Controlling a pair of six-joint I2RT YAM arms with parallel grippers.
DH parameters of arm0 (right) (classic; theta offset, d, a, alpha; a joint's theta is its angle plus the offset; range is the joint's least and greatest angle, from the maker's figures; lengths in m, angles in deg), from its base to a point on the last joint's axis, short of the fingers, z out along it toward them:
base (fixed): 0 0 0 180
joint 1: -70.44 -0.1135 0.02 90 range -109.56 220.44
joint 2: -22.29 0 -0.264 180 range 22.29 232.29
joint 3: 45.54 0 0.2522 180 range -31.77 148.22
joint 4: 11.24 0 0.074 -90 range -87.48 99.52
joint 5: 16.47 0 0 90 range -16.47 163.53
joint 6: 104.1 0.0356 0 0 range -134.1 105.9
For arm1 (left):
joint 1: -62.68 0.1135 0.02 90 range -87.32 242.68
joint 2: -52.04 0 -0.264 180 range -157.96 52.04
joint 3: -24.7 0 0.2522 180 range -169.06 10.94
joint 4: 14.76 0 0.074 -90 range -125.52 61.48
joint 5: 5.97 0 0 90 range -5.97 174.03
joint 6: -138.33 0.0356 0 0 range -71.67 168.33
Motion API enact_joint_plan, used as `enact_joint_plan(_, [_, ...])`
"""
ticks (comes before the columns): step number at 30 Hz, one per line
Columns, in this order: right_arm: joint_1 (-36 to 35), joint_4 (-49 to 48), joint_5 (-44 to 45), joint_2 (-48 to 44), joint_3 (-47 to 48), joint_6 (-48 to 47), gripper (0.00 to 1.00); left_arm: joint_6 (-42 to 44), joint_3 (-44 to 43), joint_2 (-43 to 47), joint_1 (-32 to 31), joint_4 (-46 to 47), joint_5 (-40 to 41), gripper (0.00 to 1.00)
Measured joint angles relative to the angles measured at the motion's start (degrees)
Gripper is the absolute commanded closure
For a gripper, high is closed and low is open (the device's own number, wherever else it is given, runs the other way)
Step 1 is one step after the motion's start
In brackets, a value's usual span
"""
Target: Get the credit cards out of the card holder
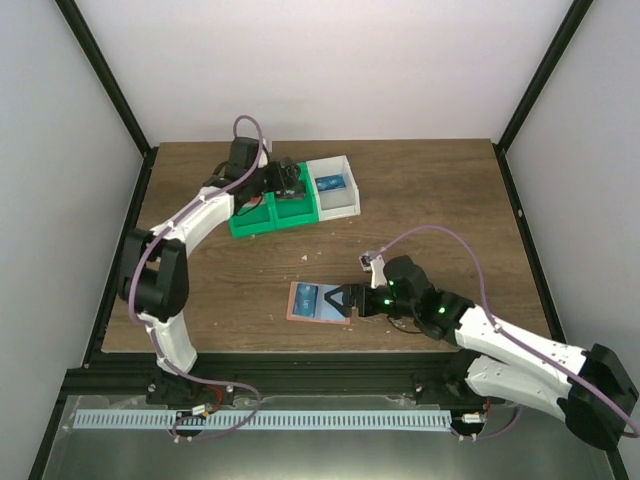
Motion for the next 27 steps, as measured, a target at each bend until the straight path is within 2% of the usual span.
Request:
enact_joint_plan(5, [0.00,2.40,3.45,3.21,2.36,3.45,0.08,0.15,6.23,7.67,0.13,-2.45,-9.44,0.13])
enact_joint_plan(10, [0.00,2.84,5.33,5.38,2.64,7.50,0.23,0.13,14.53,15.43,-0.15,-4.42,-15.78,0.19])
enact_joint_plan(14, [0.00,3.21,5.31,8.17,2.67,9.84,0.41,0.13,22.75,21.86,-0.76,-5.07,-19.04,0.25])
enact_joint_plan(16, [0.00,3.26,5.14,9.64,2.75,10.93,0.43,0.13,26.43,24.55,-1.42,-5.64,-20.11,0.31])
enact_joint_plan(21, [0.00,0.98,2.21,12.55,2.82,11.39,0.46,-0.72,35.21,30.58,-4.57,-6.54,-21.44,0.37])
enact_joint_plan(27, [-0.02,-4.02,-1.70,17.31,2.91,11.74,0.51,-4.85,47.39,37.64,-6.99,-0.90,-24.11,0.48])
